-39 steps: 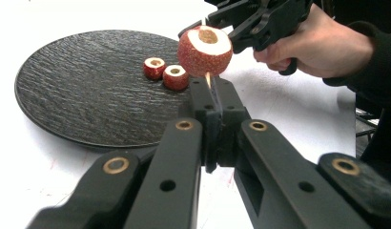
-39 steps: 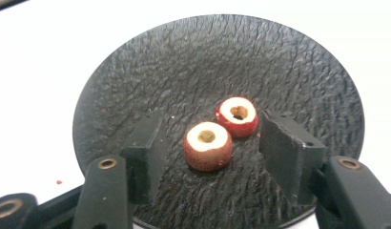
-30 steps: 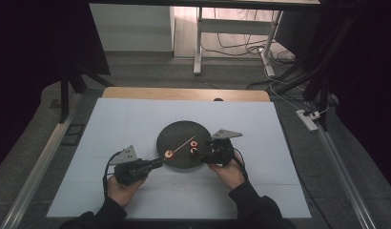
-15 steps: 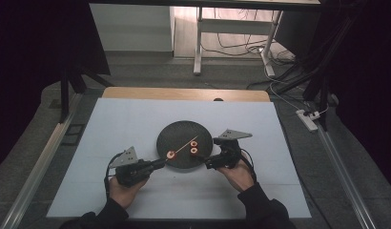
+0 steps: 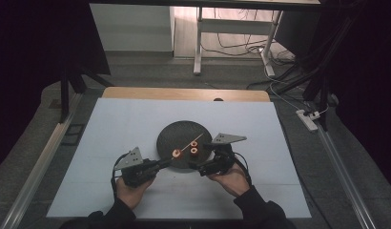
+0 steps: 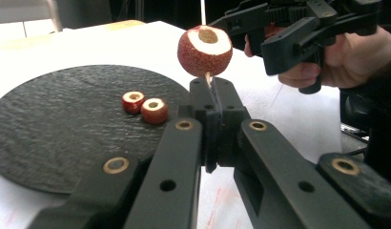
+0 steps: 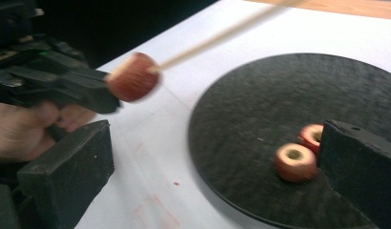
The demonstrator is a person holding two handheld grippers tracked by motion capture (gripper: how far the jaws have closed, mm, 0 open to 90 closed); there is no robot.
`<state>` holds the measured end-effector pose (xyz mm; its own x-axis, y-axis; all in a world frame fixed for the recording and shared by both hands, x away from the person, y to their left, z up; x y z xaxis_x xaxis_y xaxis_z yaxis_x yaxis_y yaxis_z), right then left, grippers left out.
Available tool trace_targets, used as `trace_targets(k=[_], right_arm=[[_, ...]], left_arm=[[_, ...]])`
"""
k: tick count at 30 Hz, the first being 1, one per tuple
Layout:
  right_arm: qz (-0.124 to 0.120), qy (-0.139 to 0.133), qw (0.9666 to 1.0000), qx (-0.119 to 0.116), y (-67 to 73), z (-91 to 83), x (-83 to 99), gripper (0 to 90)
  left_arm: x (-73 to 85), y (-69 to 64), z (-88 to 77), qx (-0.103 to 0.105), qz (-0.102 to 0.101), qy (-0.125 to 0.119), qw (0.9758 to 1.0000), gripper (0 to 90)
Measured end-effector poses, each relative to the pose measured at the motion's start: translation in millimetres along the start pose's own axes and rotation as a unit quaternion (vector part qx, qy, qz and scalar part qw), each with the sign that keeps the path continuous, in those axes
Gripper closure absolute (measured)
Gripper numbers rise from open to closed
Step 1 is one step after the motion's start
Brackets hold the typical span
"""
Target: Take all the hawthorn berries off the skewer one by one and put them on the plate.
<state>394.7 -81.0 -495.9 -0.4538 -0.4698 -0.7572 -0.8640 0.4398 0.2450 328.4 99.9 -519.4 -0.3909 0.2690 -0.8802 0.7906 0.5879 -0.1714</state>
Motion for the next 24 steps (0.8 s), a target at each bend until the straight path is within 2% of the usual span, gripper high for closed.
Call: trace_targets(k=[1, 2, 3, 4, 5, 7, 9, 13, 16, 17, 24], right_arm=[[-0.011, -0.002, 0.9999, -0.002, 7.1, 2.3, -1.0, 4.1], [-0.011, -0.002, 0.9999, -0.002, 7.1, 2.3, -1.0, 4.1], [-0.010, -0.008, 0.9999, -0.011, 11.5, 3.0, -1.9, 14.6], [-0.010, -0.008, 0.9999, -0.011, 11.5, 3.0, -1.9, 14.6], [-0.003, -0.013, 0.9995, -0.030, 13.9, 3.7, -2.0, 25.0], [0.000, -0.015, 0.9989, -0.045, 14.1, 4.3, -1.1, 33.6], [0.002, -0.016, 0.9987, -0.049, 13.8, 4.8, -0.8, 35.9], [0.019, -0.018, 0.9969, -0.074, 13.7, 7.0, 0.8, 43.7], [0.020, -0.022, 0.9962, -0.082, 14.4, 7.5, 0.7, 48.8], [0.024, -0.030, 0.9953, -0.089, 14.9, 7.2, -0.1, 52.4], [0.023, -0.031, 0.9940, -0.103, 16.1, 6.7, -0.1, 59.6]], left_arm=[[0.0, -1.0, 1.5, 0.002, 0.000, 0.000, 1.0000, 89.3], [-0.1, -1.6, 2.8, 0.002, 0.000, 0.000, 1.0000, 89.3], [-0.2, -2.2, 3.9, 0.003, 0.000, 0.001, 1.0000, 89.3], [-0.4, -2.7, 4.9, 0.004, 0.000, 0.000, 1.0000, 89.3], [-0.5, -3.3, 5.8, 0.005, 0.001, 0.001, 1.0000, 89.3], [-0.6, -4.6, 7.7, 0.007, 0.003, 0.003, 1.0000, 89.3], [-0.7, -5.4, 8.6, 0.008, 0.004, 0.003, 1.0000, 89.3], [-1.0, -6.3, 9.7, 0.009, 0.005, 0.005, 0.9999, 89.3], [-1.2, -6.9, 9.8, 0.010, 0.006, 0.006, 0.9999, 89.3], [-1.2, -7.0, 9.8, 0.011, 0.006, 0.007, 0.9999, 89.3], [-0.8, -8.1, 11.2, 0.016, 0.007, 0.014, 0.9998, 89.4]])
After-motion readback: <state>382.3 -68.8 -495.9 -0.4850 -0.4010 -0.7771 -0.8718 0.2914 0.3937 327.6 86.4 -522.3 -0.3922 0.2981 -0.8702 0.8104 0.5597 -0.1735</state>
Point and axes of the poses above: each handheld gripper's, and its own axes: z roughly forward along the jaws, x roughly out of its underside, y roughly to its left, the point moved 6 cm from there along z, roughly forward along the jaws, and after that the axes turned 10 degrees about y, right-handed, at the moved point
